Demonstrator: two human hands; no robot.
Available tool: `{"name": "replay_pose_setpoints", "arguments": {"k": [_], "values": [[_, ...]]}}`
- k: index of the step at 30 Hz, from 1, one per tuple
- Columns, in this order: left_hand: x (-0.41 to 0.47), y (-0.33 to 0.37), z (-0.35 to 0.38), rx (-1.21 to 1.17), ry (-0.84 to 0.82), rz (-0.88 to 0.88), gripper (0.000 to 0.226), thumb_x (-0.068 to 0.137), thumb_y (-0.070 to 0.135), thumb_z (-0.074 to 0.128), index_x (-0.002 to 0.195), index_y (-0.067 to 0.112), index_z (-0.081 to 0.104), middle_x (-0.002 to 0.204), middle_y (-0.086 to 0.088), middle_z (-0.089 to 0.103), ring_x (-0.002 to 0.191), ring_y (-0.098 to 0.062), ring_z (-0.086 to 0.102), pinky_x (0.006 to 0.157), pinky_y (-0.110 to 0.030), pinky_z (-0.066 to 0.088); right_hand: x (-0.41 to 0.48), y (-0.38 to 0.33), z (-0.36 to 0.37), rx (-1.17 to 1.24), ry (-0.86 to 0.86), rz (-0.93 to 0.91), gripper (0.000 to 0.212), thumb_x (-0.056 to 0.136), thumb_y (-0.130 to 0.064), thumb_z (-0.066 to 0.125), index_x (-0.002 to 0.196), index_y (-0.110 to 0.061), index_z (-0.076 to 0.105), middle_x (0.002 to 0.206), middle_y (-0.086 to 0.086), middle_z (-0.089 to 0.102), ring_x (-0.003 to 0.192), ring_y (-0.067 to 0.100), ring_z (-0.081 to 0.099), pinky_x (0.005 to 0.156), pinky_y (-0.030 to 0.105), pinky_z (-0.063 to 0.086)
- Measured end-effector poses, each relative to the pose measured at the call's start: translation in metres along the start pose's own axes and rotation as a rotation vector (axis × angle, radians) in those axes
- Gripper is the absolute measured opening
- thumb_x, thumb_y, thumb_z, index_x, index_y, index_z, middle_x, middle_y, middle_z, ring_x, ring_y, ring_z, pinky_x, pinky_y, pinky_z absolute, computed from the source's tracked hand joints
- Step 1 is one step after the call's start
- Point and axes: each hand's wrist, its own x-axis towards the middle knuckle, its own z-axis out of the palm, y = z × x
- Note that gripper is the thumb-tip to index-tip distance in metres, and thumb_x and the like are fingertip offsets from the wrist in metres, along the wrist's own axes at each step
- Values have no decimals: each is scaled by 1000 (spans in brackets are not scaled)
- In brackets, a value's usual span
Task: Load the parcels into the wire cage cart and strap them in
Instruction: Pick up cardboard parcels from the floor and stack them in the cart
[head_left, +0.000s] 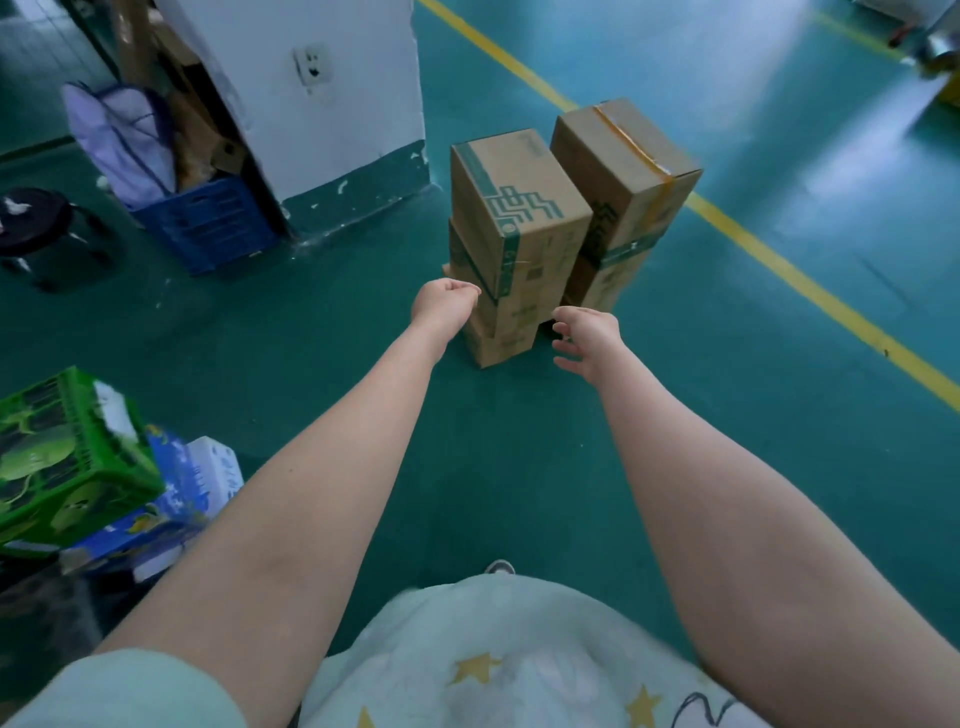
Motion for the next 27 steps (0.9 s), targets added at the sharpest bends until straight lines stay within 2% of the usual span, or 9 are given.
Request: {"name": "replay_pose_setpoints", "arguments": {"k": [4, 9, 13, 18, 21, 23, 25, 27], "values": [[19, 12, 25, 13, -22, -23, 25, 92, 14, 44, 107, 17, 63, 82, 10, 52, 85, -14, 49, 70, -24, 39, 25, -11, -17, -3, 30, 23, 19, 94, -14, 56, 113, -12, 59, 116, 7, 58, 112, 25, 56, 92, 38, 49], [52, 30, 46, 37, -40, -34, 28, 93, 14, 43, 114, 15, 62, 102, 3, 54, 93, -16, 49, 78, -26, 40, 56, -34, -25, 9, 25, 32, 9, 94, -13, 55, 103, -15, 57, 120, 7, 56, 111, 24, 55, 92, 38, 48], [92, 52, 64, 52, -52, -46, 28, 93, 15, 43, 115, 16, 61, 102, 3, 54, 91, -16, 49, 75, -27, 39, 99, -59, -29, 13, 50, 35, 19, 95, -13, 55, 113, -13, 59, 124, 8, 56, 103, 22, 52, 85, 36, 47], [154, 73, 78, 57, -58, -81, 25, 94, 16, 43, 113, 16, 59, 103, 1, 53, 92, -17, 48, 76, -28, 39, 159, -95, -20, -9, 65, 50, 20, 95, -13, 55, 114, -12, 59, 125, 8, 56, 114, 26, 54, 83, 36, 47], [193, 87, 84, 66, -54, -123, 20, 95, 18, 43, 110, 18, 57, 102, 1, 53, 92, -17, 48, 77, -29, 39, 196, -121, -5, -47, 50, 63, 21, 96, -16, 53, 115, -13, 59, 119, 6, 57, 110, 25, 54, 82, 35, 46], [218, 98, 88, 81, -59, -156, 21, 95, 17, 42, 110, 19, 57, 101, 1, 53, 90, -17, 48, 76, -29, 38, 221, -136, 4, -96, 42, 60, 26, 96, -18, 53, 121, -14, 58, 120, 7, 57, 109, 25, 54, 87, 36, 48], [240, 106, 91, 95, -61, -180, 21, 95, 17, 43, 111, 19, 55, 100, 1, 51, 89, -17, 47, 75, -29, 38, 245, -146, 10, -135, 55, 51, 31, 96, -18, 53, 126, -14, 55, 127, 9, 55, 116, 27, 52, 96, 40, 47], [262, 113, 96, 102, -60, -204, 21, 94, 17, 44, 113, 18, 53, 102, 1, 51, 90, -16, 47, 75, -29, 38, 268, -155, 14, -151, 71, 56, 33, 96, -17, 52, 129, -13, 53, 130, 9, 53, 120, 28, 50, 99, 41, 45]]}}
